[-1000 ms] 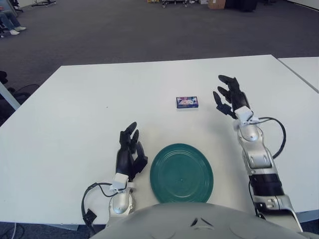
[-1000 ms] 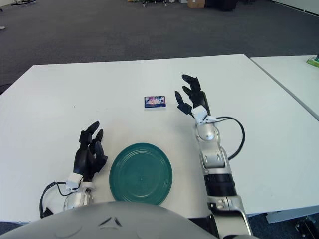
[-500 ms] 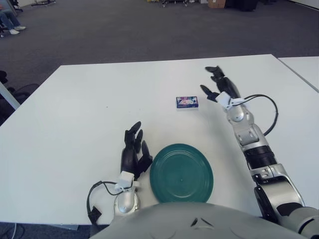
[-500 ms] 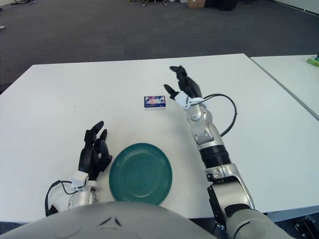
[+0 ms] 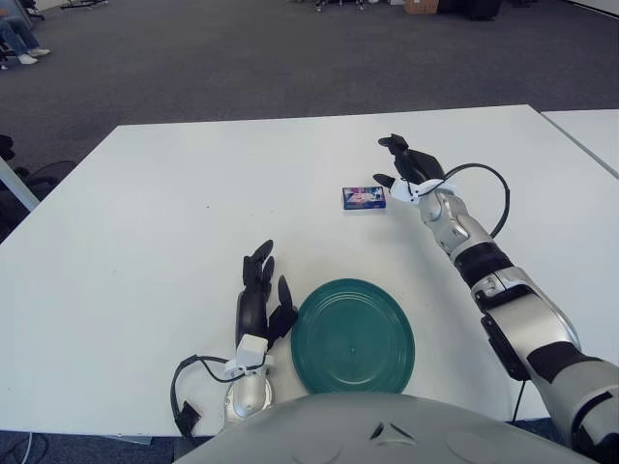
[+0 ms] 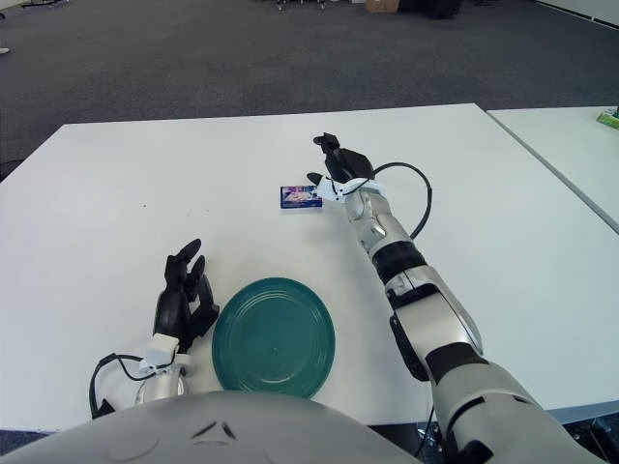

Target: Put the gum into the plate.

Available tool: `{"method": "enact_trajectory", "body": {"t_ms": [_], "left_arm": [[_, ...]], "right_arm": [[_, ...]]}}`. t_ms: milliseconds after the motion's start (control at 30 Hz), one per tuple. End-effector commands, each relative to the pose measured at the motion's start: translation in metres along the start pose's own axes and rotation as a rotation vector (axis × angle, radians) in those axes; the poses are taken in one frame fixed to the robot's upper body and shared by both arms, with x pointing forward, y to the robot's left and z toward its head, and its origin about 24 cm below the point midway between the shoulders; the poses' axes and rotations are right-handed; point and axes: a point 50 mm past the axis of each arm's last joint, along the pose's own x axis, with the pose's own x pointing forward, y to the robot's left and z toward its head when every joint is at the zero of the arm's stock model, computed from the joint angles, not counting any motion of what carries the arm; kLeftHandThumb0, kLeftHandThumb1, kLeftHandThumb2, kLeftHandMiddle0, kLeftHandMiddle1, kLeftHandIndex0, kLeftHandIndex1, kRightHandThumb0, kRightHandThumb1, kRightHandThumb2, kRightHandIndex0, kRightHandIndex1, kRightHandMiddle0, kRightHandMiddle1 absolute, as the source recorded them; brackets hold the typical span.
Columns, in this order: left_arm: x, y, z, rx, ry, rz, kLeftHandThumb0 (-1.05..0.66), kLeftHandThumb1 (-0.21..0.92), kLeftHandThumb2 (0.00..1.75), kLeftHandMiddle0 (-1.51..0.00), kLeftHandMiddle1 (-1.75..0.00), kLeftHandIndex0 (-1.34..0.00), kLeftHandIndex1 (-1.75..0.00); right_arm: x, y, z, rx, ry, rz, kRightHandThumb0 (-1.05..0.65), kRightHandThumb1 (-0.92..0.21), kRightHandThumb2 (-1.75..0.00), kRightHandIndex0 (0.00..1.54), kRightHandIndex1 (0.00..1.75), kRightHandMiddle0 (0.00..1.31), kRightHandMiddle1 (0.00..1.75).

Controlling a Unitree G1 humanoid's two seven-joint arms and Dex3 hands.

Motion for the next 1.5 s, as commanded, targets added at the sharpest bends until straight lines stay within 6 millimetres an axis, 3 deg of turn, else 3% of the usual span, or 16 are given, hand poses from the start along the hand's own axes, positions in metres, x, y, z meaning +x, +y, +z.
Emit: {"method": "enact_trajectory", "body": {"t_ms": [0,467,1467], "left_arm": [[0.0,-0.004,0.002,0.004,0.004,-0.01,-0.77,0.92,0.89,-0.4,0.0,0.0,-0.68],[0.0,-0.007,0.004,0.032,0.003,-0.011,-0.77,0.92,0.9,-0.41,-0.01,0.0,-0.67],[0.003,-0.016,0.01,0.023,0.033,0.012,-0.75,0.92,0.86,-0.39,0.0,0.0,-0.65]], "right_arm": [[-0.001,0.019,-0.001,0.014,0.022,0.058,-0.67,-0.92,-0.43,0.36,0.0,0.0,0.51],[-0.005,0.048,-0.002,-0.015,0.064,0.184,-0.65,-0.92,-0.41,0.33,0.0,0.0,0.44],[-0.009,0.063,0.004,-0.296,-0.051,0.339,-0.61,-0.92,-0.46,0.33,0.01,0.0,0.33]]}}
